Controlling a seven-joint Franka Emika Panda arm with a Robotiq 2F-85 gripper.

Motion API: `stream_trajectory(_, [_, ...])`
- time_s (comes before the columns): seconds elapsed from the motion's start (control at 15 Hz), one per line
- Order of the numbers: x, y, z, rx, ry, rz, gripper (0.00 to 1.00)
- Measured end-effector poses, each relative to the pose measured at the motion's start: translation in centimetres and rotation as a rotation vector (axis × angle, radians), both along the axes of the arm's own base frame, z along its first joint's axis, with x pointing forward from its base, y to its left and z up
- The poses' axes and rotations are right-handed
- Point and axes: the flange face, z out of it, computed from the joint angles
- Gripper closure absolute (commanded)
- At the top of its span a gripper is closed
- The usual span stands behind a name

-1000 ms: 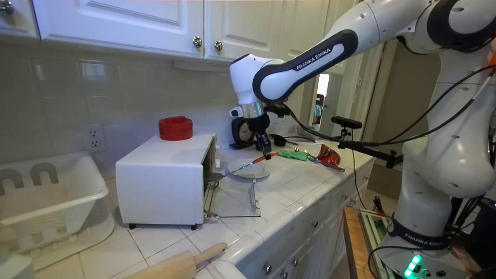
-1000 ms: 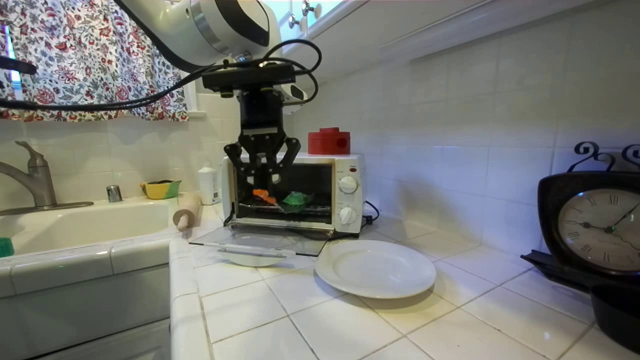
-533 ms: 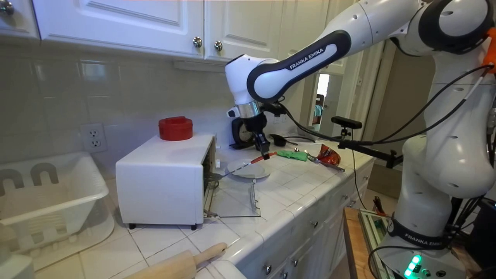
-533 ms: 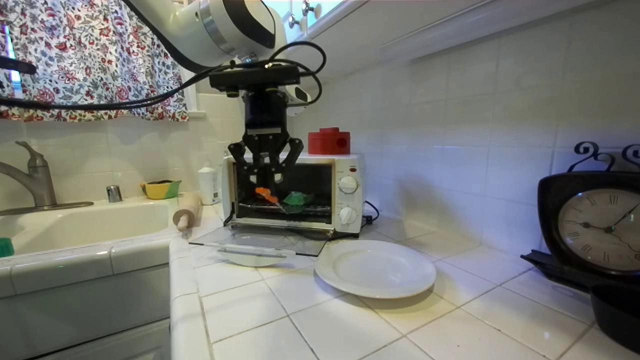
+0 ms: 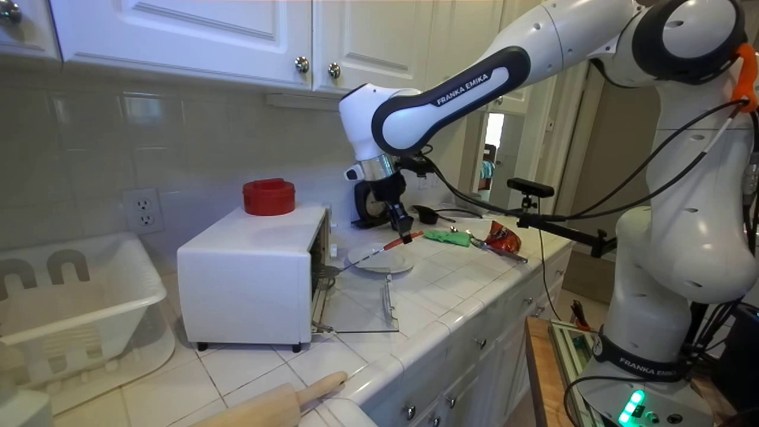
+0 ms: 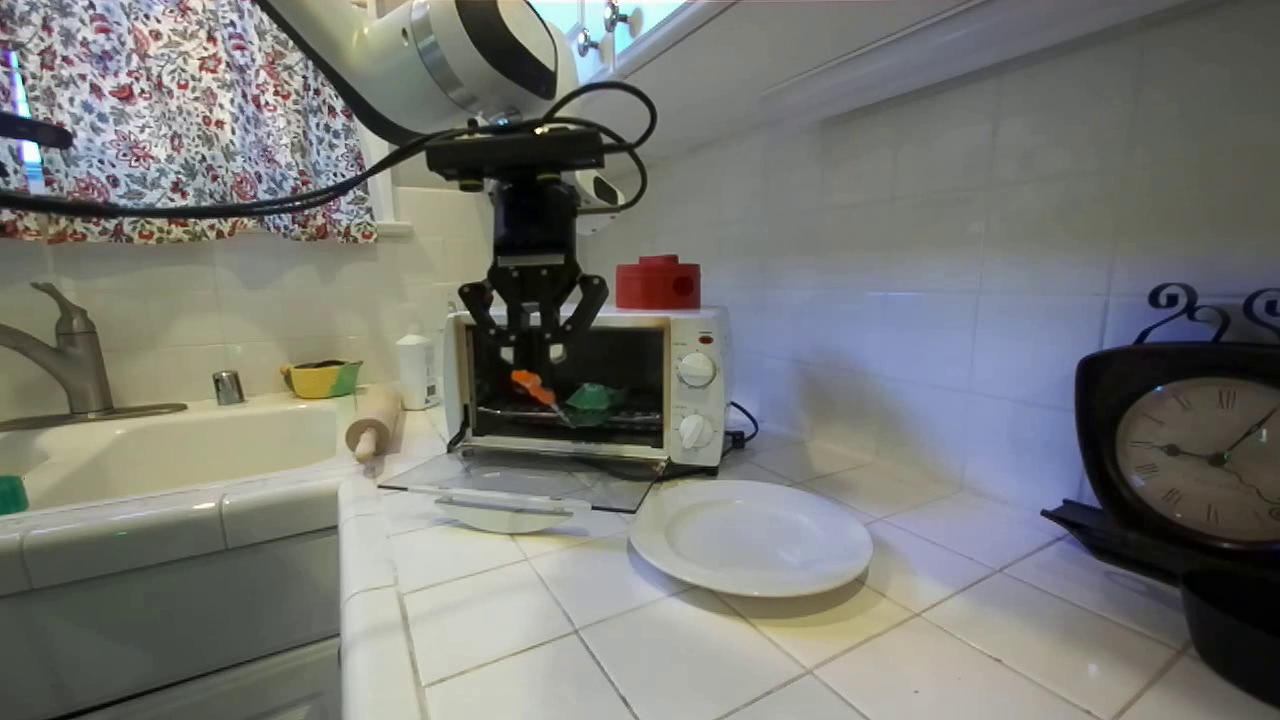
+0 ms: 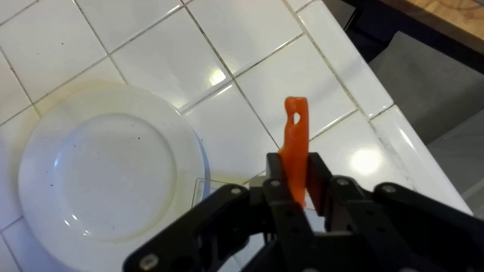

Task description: Pick up the spatula, use it to pick up the green object from the oven, place the green object on the plate and the place the spatula back down

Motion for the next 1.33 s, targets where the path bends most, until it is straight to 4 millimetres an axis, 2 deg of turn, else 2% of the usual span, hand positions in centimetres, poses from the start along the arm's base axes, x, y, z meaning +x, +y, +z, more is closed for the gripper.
stream_trajectory(0.73, [-0.1,0.6,1.3,-0.01,0.038,-0.003,0.95])
stream_trajectory(1.33, [2.1,1.0,0.5,0.004,0.042,-0.006,0.95])
